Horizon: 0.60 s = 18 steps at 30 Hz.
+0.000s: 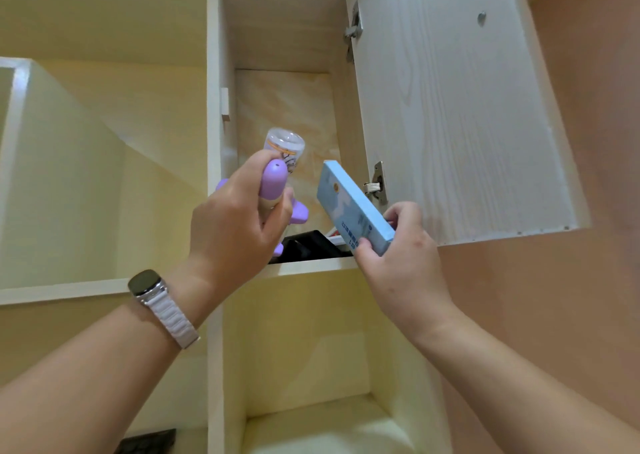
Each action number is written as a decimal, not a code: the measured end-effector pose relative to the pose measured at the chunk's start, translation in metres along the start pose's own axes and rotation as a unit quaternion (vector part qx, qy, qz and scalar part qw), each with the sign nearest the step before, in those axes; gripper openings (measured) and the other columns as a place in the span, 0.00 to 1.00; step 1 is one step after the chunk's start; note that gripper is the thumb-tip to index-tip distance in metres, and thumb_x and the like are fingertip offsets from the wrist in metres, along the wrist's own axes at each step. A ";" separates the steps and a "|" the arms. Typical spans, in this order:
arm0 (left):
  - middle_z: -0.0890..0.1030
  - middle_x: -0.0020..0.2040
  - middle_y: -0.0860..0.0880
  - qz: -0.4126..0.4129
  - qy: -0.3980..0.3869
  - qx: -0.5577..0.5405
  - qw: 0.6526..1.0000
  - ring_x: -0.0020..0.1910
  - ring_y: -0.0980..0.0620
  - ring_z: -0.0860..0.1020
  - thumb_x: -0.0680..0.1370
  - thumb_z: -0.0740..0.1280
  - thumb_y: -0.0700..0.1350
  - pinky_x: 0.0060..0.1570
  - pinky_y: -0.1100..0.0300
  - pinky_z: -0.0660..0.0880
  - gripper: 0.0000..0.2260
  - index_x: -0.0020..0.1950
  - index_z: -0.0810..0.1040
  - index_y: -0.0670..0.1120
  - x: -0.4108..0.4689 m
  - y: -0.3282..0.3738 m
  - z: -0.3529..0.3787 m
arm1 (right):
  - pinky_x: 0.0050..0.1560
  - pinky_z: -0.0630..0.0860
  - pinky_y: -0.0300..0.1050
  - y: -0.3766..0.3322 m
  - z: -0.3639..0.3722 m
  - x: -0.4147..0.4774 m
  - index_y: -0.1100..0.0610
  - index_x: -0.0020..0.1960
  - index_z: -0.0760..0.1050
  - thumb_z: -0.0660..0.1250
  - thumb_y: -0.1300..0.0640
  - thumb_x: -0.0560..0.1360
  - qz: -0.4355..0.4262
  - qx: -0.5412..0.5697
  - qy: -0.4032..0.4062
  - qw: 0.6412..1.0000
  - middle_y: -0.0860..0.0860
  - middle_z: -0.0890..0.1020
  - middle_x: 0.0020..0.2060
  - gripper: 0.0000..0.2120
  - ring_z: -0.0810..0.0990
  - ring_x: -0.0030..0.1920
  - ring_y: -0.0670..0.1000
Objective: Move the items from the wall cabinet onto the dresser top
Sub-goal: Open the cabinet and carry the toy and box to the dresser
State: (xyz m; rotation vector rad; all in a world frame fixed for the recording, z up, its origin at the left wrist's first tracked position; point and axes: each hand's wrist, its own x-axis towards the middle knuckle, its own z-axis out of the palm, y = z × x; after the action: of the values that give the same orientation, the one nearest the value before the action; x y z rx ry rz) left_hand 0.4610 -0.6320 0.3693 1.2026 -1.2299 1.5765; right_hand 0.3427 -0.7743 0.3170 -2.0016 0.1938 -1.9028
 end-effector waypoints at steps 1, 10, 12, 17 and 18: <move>0.70 0.37 0.82 0.005 0.002 -0.001 1.000 0.29 0.72 0.73 0.78 0.67 0.42 0.35 0.80 0.63 0.12 0.56 0.69 0.56 -0.003 0.004 -0.003 | 0.42 0.70 0.46 0.002 0.000 -0.004 0.55 0.57 0.66 0.67 0.58 0.74 0.009 0.011 0.007 1.000 0.49 0.75 0.47 0.15 0.74 0.46 0.52; 0.78 0.46 0.71 0.021 0.057 -0.024 0.998 0.31 0.55 0.77 0.78 0.66 0.45 0.35 0.59 0.75 0.13 0.61 0.69 0.52 -0.033 0.032 -0.035 | 0.33 0.71 0.33 0.006 -0.013 -0.046 0.46 0.48 0.70 0.68 0.58 0.72 0.060 0.092 0.019 0.994 0.45 0.77 0.42 0.10 0.75 0.41 0.44; 0.82 0.49 0.56 0.008 0.083 -0.031 0.996 0.38 0.46 0.80 0.78 0.65 0.48 0.37 0.51 0.76 0.14 0.63 0.69 0.52 -0.040 0.034 -0.042 | 0.32 0.73 0.35 0.003 -0.017 -0.057 0.47 0.48 0.69 0.68 0.57 0.72 0.076 0.114 0.020 0.990 0.44 0.77 0.40 0.10 0.76 0.40 0.43; 0.76 0.54 0.56 -0.011 0.094 -0.062 0.994 0.45 0.55 0.77 0.78 0.66 0.46 0.44 0.62 0.73 0.15 0.63 0.68 0.50 -0.054 0.047 -0.060 | 0.35 0.74 0.33 -0.011 -0.020 -0.087 0.48 0.47 0.67 0.70 0.57 0.72 0.118 0.120 0.008 0.986 0.45 0.77 0.41 0.12 0.77 0.41 0.40; 0.76 0.53 0.58 -0.019 0.092 -0.083 0.992 0.45 0.57 0.77 0.78 0.66 0.45 0.45 0.64 0.73 0.15 0.63 0.68 0.50 -0.057 0.047 -0.063 | 0.35 0.74 0.33 -0.016 -0.021 -0.092 0.47 0.47 0.67 0.70 0.57 0.72 0.126 0.118 0.008 0.985 0.45 0.77 0.42 0.12 0.77 0.41 0.40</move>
State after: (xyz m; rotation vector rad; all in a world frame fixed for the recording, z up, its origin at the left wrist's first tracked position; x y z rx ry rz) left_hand 0.4172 -0.5829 0.2979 0.9490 -1.1848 1.4897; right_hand 0.3128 -0.7310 0.2371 -1.7179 0.2051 -1.6967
